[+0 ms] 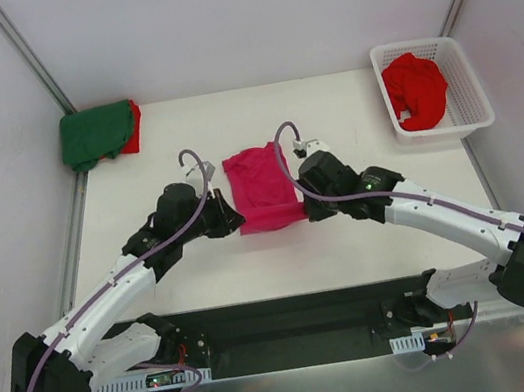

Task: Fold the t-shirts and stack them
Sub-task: Fold the long partially folded tshirt into a neat square

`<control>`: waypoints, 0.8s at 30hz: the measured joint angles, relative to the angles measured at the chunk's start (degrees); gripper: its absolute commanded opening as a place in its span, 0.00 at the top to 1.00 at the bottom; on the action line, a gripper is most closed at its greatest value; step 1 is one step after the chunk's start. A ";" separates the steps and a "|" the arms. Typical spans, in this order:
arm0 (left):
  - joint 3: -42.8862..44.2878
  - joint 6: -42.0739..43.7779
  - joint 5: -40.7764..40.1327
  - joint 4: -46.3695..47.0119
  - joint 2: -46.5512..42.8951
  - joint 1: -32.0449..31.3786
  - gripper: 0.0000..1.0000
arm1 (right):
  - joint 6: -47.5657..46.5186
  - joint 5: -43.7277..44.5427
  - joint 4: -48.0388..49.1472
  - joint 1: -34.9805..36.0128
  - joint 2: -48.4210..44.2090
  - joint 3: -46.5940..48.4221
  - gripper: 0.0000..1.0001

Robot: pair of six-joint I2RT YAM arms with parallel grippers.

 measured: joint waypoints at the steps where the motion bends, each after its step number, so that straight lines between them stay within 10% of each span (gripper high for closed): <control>1: 0.98 0.52 -0.39 -0.02 0.81 0.00 1.00 | -0.63 -0.07 0.07 -0.48 0.59 0.90 0.99; 24: 14.58 9.97 -1.60 2.38 17.75 8.90 1.00 | -10.99 -7.17 3.98 -10.01 15.82 14.91 0.99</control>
